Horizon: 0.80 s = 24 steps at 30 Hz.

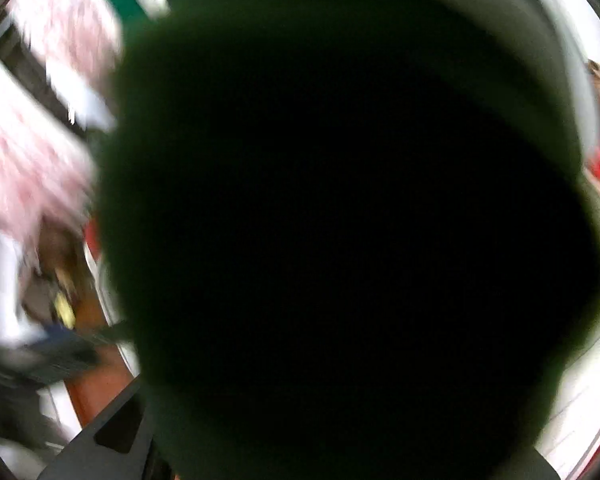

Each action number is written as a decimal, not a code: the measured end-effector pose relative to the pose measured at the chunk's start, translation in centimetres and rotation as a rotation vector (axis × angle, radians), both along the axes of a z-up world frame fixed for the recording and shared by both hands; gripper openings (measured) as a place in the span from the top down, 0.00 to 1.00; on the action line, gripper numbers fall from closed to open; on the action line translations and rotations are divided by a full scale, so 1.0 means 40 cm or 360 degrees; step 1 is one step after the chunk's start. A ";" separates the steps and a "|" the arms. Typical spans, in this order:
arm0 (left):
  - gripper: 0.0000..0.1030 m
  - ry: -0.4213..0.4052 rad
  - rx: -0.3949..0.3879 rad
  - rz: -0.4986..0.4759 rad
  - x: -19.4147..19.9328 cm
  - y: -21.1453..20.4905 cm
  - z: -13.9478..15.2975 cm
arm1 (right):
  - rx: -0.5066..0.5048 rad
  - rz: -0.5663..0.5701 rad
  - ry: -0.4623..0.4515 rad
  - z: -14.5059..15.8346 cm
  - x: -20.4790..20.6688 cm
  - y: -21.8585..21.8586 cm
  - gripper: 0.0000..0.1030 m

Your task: Fold large clothes

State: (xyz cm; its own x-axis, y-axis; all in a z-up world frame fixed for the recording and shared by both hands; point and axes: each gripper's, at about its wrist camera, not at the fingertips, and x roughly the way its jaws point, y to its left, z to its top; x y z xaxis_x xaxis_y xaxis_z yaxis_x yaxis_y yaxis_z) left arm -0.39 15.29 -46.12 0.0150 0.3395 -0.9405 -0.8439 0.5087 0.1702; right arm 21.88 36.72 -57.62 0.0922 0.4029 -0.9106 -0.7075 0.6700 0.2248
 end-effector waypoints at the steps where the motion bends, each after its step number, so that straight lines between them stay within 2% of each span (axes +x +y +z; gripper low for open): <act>1: 0.00 0.0006 0.0006 0.0030 -0.016 0.014 -0.001 | -0.0057 0.0033 -0.0007 -0.036 -0.015 0.038 0.81; 3: 0.00 0.0019 0.0020 0.0074 -0.044 0.044 0.009 | -0.0129 0.0113 -0.0019 -0.078 -0.034 0.107 0.70; 4: 0.00 0.0012 0.0028 0.0079 -0.069 0.053 0.025 | -0.0118 0.0152 -0.0030 -0.071 -0.037 0.135 0.59; 5: 0.00 -0.0015 0.0038 0.0075 -0.074 0.058 0.048 | -0.0071 0.0192 0.0001 -0.058 -0.035 0.154 0.44; 7: 0.00 -0.0070 0.0046 0.0052 -0.067 0.070 0.089 | 0.0021 0.0251 0.0097 -0.028 -0.028 0.172 0.32; 9: 0.00 -0.0166 0.0043 0.0011 -0.039 0.073 0.137 | 0.0092 0.0330 0.0232 -0.008 -0.021 0.177 0.32; 11: 0.00 -0.0264 0.0041 -0.0047 -0.002 0.064 0.190 | 0.0156 0.0310 0.0449 0.003 0.007 0.161 0.31; 14: 0.00 -0.0408 -0.0013 -0.0157 0.069 0.031 0.231 | 0.0163 0.0121 0.0627 -0.001 0.087 0.089 0.30; 15: 0.00 -0.0443 -0.0035 -0.0225 0.107 0.008 0.227 | 0.0158 0.0025 0.0654 -0.012 0.047 0.037 0.30; 18: 0.00 -0.0415 -0.0132 -0.0337 0.178 -0.041 0.156 | 0.0084 -0.0265 0.0610 -0.029 0.156 -0.025 0.30; 20: 0.00 -0.0257 -0.0096 -0.0374 0.204 -0.067 0.064 | 0.0056 -0.0434 0.0563 -0.042 0.198 -0.053 0.30; 22: 0.00 0.0021 -0.0066 -0.0415 0.204 -0.082 -0.096 | 0.0045 -0.0577 0.0534 -0.067 0.223 -0.127 0.30; 24: 0.00 0.0122 -0.0176 -0.0423 0.179 -0.072 -0.210 | 0.0037 -0.0690 0.0517 -0.087 0.181 -0.241 0.30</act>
